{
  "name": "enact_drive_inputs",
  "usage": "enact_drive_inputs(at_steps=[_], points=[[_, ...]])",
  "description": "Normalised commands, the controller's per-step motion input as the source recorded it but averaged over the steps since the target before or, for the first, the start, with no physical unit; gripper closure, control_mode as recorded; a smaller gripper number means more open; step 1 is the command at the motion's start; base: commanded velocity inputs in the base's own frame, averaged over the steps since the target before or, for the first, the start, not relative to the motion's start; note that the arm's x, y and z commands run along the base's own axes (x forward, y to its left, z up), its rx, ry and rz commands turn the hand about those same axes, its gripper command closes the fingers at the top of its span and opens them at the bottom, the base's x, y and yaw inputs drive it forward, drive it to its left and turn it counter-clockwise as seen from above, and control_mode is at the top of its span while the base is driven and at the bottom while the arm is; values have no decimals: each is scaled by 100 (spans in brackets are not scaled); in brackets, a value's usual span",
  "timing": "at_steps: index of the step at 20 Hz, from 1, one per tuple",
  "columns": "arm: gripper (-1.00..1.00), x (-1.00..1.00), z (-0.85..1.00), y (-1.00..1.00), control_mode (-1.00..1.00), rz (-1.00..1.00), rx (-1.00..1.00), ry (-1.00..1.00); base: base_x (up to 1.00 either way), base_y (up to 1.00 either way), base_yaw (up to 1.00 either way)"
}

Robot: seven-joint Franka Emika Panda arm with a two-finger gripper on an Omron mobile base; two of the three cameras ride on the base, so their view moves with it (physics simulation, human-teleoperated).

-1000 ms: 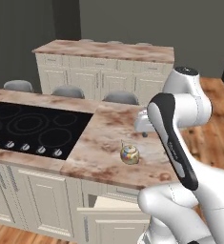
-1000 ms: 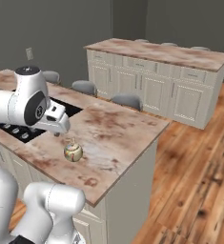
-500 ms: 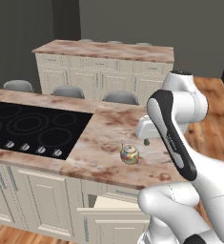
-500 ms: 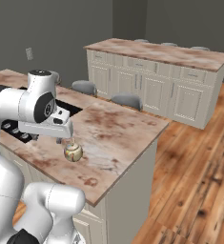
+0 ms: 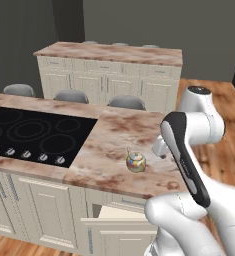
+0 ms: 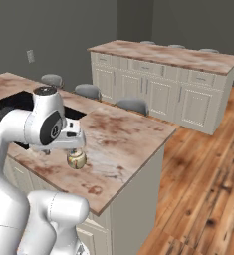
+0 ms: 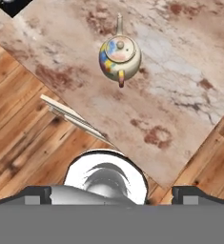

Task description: Pick the teapot and tupperware and place them in the sink. Then turn on the water.

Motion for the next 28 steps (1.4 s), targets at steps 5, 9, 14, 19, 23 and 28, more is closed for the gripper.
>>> enact_drive_inputs(at_steps=[5, 9, 14, 19, 23, 28], points=[[-100, 2, -20, -23, -100, 19, 1, -16, 0, 0, 0], [-100, 4, -24, 5, -100, 12, 0, -7, 0, 0, 0], [-100, 27, 0, 31, -100, 0, 0, 2, 0, 0, 0], [-100, 60, -15, 37, -100, -3, -1, 6, 0, 0, 0], [-100, 54, -21, 20, -100, -6, -2, 7, 0, 0, 0], [-100, 31, -39, 9, -100, -1, -2, 6, 0, 0, 0]])
